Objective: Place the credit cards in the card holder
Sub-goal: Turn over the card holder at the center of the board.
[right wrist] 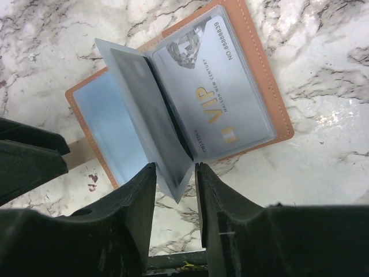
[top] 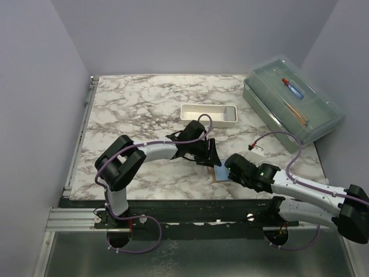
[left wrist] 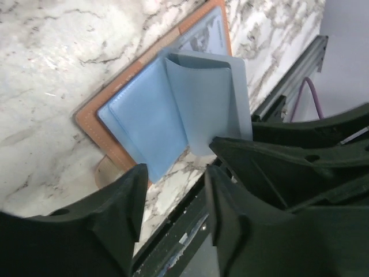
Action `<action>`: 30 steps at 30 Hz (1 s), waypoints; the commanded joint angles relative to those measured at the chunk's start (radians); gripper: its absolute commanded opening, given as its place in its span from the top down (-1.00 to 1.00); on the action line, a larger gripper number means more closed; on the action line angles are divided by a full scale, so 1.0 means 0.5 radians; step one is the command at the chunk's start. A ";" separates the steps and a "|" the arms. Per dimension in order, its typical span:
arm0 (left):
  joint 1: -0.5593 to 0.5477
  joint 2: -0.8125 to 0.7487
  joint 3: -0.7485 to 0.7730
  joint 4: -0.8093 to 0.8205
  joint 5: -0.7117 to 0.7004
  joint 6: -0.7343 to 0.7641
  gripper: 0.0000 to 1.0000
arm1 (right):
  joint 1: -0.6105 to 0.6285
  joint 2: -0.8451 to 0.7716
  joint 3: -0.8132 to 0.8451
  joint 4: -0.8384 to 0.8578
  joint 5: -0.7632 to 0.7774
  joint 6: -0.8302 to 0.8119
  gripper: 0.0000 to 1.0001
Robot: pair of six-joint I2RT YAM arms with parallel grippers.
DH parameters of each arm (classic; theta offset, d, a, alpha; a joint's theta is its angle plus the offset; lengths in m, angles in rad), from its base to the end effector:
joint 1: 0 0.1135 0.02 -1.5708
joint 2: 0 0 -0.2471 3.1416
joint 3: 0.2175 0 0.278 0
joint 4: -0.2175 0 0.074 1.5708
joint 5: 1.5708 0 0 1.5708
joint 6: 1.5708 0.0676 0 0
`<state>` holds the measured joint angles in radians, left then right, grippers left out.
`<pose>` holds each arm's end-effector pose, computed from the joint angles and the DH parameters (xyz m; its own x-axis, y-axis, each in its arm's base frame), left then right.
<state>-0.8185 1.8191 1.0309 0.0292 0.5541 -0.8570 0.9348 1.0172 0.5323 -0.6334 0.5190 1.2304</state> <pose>0.2542 -0.3237 0.1124 -0.9744 0.1004 -0.2013 0.2218 0.5777 -0.7855 0.1554 0.1540 0.1309 -0.7154 0.4091 -0.5665 0.3133 0.9124 0.2632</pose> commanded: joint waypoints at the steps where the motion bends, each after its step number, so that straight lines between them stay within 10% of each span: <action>1: -0.027 -0.032 0.039 -0.214 -0.243 0.173 -0.14 | 0.002 -0.080 0.010 -0.065 0.139 0.012 0.24; 10: -0.026 -0.087 -0.021 -0.422 -0.347 0.306 -0.45 | 0.002 -0.092 -0.025 -0.020 0.140 0.026 0.31; 30: 0.028 -0.056 -0.064 -0.564 -0.354 0.451 0.97 | -0.016 -0.113 -0.195 0.354 0.071 -0.122 0.11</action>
<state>-0.8204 1.8103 1.0176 -0.2165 0.4023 -0.6632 0.9337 0.9691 0.4564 -0.5396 0.5400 1.2095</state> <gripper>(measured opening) 0.082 0.427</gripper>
